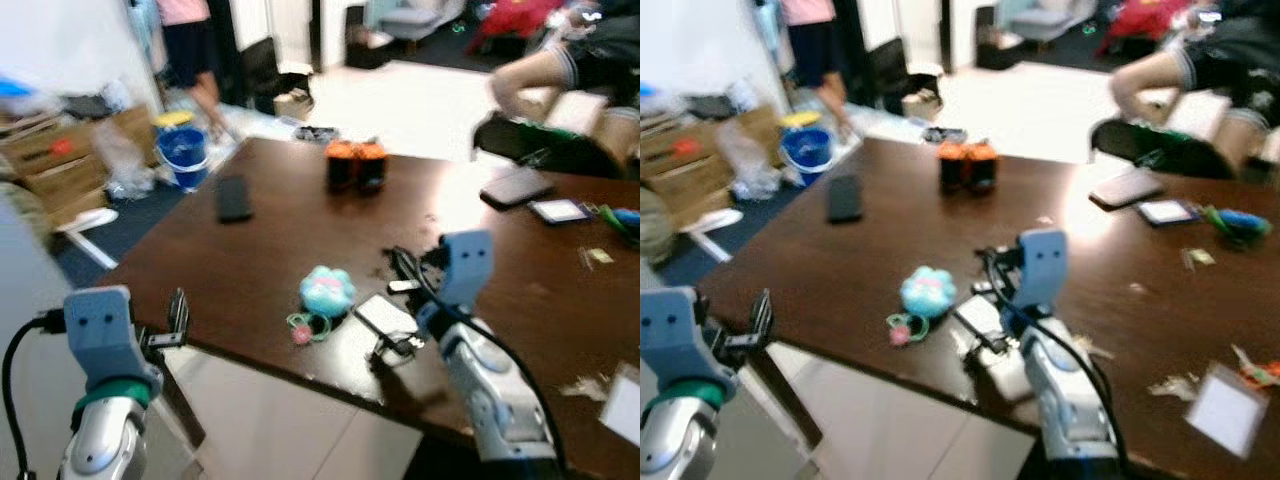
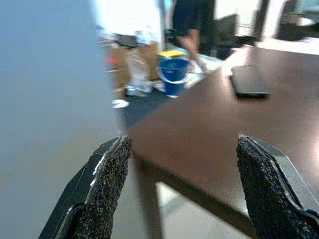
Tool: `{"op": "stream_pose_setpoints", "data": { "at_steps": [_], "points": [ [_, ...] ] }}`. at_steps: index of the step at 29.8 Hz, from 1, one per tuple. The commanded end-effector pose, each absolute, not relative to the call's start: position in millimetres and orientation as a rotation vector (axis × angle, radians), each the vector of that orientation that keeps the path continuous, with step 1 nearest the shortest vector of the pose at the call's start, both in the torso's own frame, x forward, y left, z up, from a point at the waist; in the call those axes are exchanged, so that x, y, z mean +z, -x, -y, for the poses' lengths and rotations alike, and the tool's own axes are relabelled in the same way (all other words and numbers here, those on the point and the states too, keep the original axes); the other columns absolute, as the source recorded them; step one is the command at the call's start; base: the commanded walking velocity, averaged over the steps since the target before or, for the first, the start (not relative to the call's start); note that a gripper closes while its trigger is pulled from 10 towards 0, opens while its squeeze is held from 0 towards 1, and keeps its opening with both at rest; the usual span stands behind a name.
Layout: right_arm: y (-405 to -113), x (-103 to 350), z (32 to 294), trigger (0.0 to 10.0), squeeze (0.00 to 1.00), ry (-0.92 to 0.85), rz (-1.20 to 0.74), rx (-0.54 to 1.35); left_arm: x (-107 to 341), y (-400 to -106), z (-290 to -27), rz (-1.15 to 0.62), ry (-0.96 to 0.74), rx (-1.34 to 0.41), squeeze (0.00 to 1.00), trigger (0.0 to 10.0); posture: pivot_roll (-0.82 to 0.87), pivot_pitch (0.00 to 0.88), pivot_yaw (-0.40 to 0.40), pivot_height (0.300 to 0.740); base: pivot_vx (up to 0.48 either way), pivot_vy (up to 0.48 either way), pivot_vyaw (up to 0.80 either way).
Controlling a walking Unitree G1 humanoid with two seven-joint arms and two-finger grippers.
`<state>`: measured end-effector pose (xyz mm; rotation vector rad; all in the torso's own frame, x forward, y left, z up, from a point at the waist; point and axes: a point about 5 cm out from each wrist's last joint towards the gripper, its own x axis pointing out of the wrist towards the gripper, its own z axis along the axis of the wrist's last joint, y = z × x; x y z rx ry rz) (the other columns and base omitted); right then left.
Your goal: Hang keys on a hook
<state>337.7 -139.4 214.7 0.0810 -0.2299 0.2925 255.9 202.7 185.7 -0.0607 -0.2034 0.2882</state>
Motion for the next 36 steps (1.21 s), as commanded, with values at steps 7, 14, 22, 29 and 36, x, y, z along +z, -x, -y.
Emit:
{"op": "stream_pose_setpoints", "data": {
  "at_steps": [7, 14, 22, 29, 36],
  "points": [
    [-337, 222, 133, 10.0, 0.0, -0.083, 0.257, 0.331, 184, -255, -203, 0.183, 0.051, 0.291, 0.0, 10.0, -0.14, 0.083, 0.129, 0.74, 0.0, 0.0, 0.8],
    [-337, 222, 131, 10.0, 0.0, -0.074, 0.251, 0.35, 180, -255, -201, 0.153, 0.037, 0.283, 0.0, 10.0, -0.13, 0.097, 0.13, 0.74, 0.0, 0.0, 0.8],
    [-337, 221, 129, 10.0, 0.0, -0.082, 0.241, 0.351, 171, -254, -198, 0.116, -0.003, 0.269, 0.0, 10.0, -0.13, 0.101, 0.131, 0.74, 0.0, 0.0, 0.8],
    [-336, 214, 130, 10.0, 0.0, -0.075, 0.216, 0.353, 174, -255, -197, 0.13, 0.01, 0.259, 0.0, 10.0, -0.13, 0.103, 0.135, 0.74, 0.0, 0.0, 0.8],
    [-335, 200, 137, 10.0, 0.0, -0.058, 0.171, 0.326, 174, -256, -197, 0.143, -0.005, 0.27, 0.0, 10.0, -0.14, 0.104, 0.139, 0.74, 0.0, 0.0, 0.8]
  ]
}}
